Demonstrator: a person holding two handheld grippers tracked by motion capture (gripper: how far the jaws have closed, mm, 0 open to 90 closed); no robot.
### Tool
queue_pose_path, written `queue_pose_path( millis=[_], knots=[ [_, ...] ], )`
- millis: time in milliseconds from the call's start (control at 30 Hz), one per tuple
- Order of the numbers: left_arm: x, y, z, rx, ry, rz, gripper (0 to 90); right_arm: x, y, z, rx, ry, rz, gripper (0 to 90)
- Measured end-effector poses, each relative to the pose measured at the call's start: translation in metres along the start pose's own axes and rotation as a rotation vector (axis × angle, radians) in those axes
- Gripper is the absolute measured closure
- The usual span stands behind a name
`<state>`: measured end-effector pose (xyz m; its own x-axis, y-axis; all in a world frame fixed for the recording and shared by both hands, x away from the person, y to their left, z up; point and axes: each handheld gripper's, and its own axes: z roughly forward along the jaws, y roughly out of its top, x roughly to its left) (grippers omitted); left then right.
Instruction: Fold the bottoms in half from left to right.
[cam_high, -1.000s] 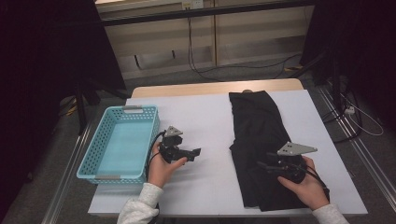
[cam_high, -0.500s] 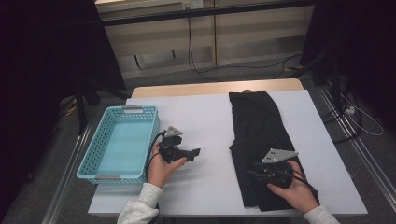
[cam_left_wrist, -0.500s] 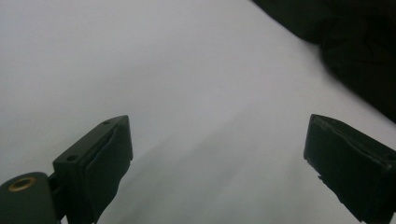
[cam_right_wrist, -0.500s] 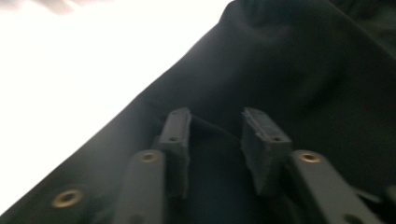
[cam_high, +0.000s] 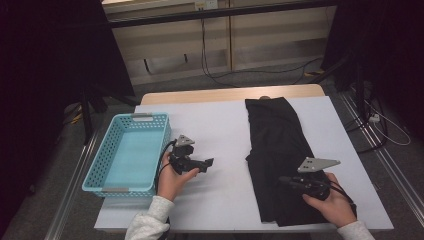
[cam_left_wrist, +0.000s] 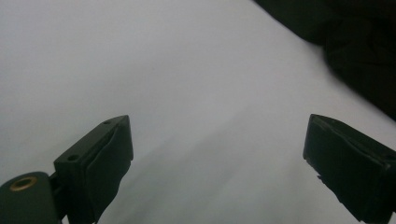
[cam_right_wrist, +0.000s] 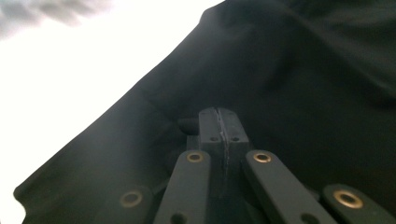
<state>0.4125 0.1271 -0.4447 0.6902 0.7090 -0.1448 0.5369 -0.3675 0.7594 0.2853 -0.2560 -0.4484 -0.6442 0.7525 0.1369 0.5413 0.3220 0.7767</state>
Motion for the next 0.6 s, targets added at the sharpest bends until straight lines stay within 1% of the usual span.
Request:
queue_pose_path(
  millis=[67,100,167,233,300,333,400,467,533,600],
  knots=[
    [0.001,0.000,-0.001,-0.004,0.005,-0.002,8.2,-0.004,-0.003,-0.008,-0.020,0.002,0.017,90.0],
    [0.001,0.001,-0.001,-0.006,0.004,-0.001,8.2,-0.005,-0.004,-0.012,-0.031,-0.005,0.026,90.0],
    [0.000,0.001,-0.001,-0.005,0.004,0.000,8.3,-0.007,-0.007,-0.021,-0.047,-0.010,0.033,90.0],
    [0.000,0.001,0.000,-0.002,0.004,0.000,8.3,-0.008,-0.010,-0.027,-0.053,-0.016,0.036,90.0],
    [0.000,0.001,0.001,0.008,-0.001,0.003,8.3,-0.009,-0.014,-0.034,-0.069,-0.019,0.050,90.0],
    [-0.001,0.001,0.001,0.004,0.009,0.003,8.3,-0.010,-0.015,-0.038,-0.067,-0.024,0.046,90.0],
    [-0.001,0.001,0.001,0.007,0.000,0.006,8.4,-0.012,-0.020,-0.046,-0.080,-0.032,0.059,90.0],
    [-0.002,0.001,0.003,0.008,0.004,0.005,8.5,-0.013,-0.025,-0.053,-0.068,-0.040,0.053,90.0],
    [-0.002,0.001,0.004,0.016,0.004,0.008,8.4,-0.014,-0.030,-0.060,-0.072,-0.035,0.043,90.0],
    [-0.003,0.001,0.004,0.018,0.004,0.009,8.5,-0.012,-0.035,-0.068,-0.066,-0.038,0.032,88.7]
  ],
)
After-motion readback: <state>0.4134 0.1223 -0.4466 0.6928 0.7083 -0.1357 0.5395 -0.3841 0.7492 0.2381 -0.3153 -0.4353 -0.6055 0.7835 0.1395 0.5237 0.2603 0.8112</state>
